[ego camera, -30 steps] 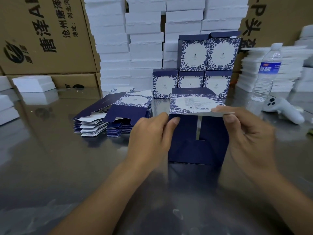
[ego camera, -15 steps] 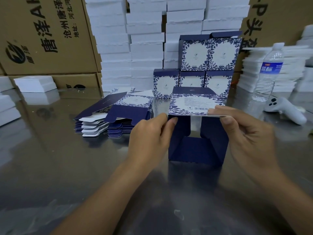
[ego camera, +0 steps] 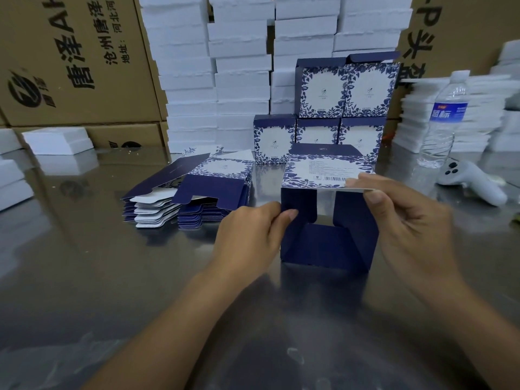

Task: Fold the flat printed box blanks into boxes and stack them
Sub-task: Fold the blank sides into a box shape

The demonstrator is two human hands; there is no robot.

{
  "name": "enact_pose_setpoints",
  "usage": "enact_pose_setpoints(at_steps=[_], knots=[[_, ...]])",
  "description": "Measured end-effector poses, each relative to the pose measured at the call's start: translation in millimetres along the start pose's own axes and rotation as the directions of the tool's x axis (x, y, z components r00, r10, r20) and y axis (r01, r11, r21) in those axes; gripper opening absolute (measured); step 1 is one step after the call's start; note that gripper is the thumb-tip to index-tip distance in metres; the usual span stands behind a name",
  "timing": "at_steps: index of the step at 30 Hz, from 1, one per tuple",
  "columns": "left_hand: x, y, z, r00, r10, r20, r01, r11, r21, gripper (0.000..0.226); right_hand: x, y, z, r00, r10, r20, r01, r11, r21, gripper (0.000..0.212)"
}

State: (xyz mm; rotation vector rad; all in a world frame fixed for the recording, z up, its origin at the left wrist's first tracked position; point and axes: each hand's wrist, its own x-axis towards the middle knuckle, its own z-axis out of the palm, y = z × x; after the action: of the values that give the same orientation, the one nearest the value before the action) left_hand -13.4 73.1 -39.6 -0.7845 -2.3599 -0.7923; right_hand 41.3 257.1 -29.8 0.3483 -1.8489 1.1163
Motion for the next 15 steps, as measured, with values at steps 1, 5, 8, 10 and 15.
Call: enact_pose_setpoints(at_steps=[1, 5, 8, 10, 15], knots=[[0.0, -0.8, 0.3, 1.000, -0.003, 0.009, 0.003, 1.000, -0.006, 0.050, 0.0, -0.5, -0.1, 1.000, 0.003, 0.000, -0.003, 1.000, 0.000, 0.015], [2.2, -4.9, 1.5, 0.997, -0.038, 0.073, 0.043, 0.997, -0.065, 0.050, 0.5, -0.4, -1.7, 1.000, 0.011, 0.000, -0.011, 1.000, -0.004, 0.021], [2.7, -10.8, 2.4, 0.975, -0.055, 0.217, 0.063, 0.997, -0.033, 0.049, 0.8, -0.8, -1.3, 1.000, 0.006, 0.010, -0.006, 1.000, -0.009, 0.020], [1.1, -12.6, 3.5, 0.957, -0.060, 0.283, 0.057, 0.998, 0.021, 0.047, 0.5, -1.2, -0.7, 1.000, -0.004, 0.013, 0.004, 1.000, -0.015, 0.018], [0.6, -10.5, 4.3, 0.963, -0.051, 0.264, 0.037, 0.997, 0.061, 0.048, 0.3, -0.4, -0.8, 1.000, -0.004, 0.019, 0.004, 1.000, -0.018, 0.018]])
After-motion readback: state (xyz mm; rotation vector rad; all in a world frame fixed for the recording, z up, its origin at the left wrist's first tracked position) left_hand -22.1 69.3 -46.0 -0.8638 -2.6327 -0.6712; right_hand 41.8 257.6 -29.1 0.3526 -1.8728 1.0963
